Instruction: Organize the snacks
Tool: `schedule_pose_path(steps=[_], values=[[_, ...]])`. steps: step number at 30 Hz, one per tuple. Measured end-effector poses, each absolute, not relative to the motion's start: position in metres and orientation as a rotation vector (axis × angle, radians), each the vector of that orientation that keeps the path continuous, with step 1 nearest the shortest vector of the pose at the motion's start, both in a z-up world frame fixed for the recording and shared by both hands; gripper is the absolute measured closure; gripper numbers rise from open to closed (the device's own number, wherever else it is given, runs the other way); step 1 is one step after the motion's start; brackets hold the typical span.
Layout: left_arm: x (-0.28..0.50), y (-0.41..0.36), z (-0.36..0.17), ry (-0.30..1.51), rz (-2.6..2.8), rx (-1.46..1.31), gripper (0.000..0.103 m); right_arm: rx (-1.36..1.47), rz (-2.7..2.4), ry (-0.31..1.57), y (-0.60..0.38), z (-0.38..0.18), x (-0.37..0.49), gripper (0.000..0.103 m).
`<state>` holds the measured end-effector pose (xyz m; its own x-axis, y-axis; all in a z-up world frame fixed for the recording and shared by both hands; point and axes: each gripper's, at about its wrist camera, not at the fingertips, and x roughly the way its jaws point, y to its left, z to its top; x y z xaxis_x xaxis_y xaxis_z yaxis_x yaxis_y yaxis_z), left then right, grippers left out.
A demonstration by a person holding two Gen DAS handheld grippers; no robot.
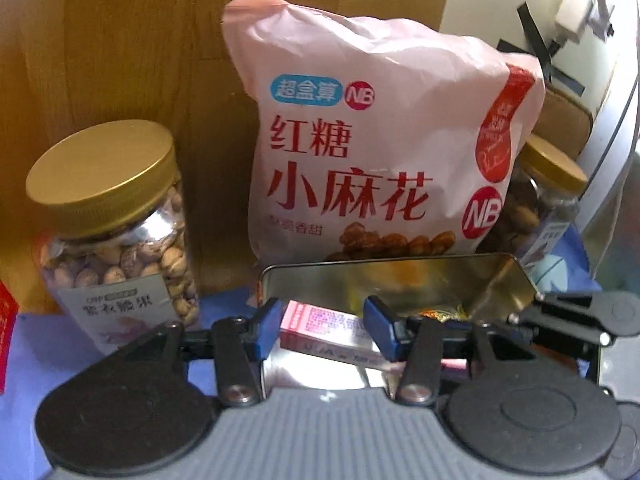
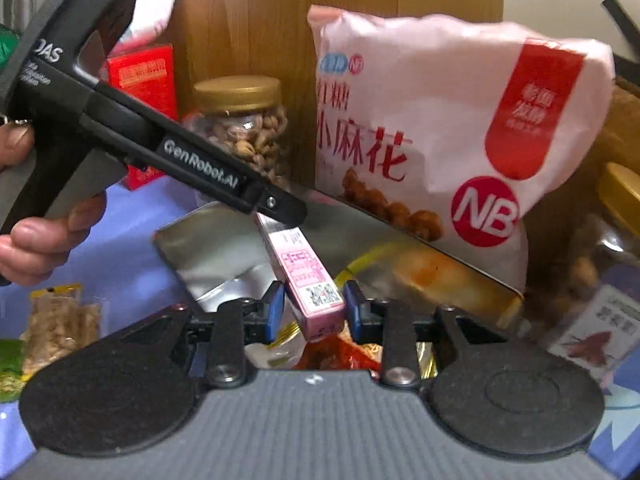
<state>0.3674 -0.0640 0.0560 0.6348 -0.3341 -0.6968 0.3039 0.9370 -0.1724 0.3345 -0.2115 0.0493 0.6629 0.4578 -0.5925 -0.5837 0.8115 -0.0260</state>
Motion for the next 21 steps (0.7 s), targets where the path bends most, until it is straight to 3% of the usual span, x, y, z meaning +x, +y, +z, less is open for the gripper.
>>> schedule_pose_path(steps=[13,19,21], values=[[0.294,-0.024,0.083,0.730,-0.397,-0.062,0.053,-0.137,0.603,0.484,-0.231,0.077,0.258,0.062],[0.234,0.035,0.056,0.790,-0.341,-0.095,0.047,-0.054,0.769,0.552,-0.205,0.061,0.201,0.061],[0.222,0.053,0.043,0.822,-0.320,-0.117,0.044,-0.033,0.817,0.583,-0.190,0.053,0.187,0.056]])
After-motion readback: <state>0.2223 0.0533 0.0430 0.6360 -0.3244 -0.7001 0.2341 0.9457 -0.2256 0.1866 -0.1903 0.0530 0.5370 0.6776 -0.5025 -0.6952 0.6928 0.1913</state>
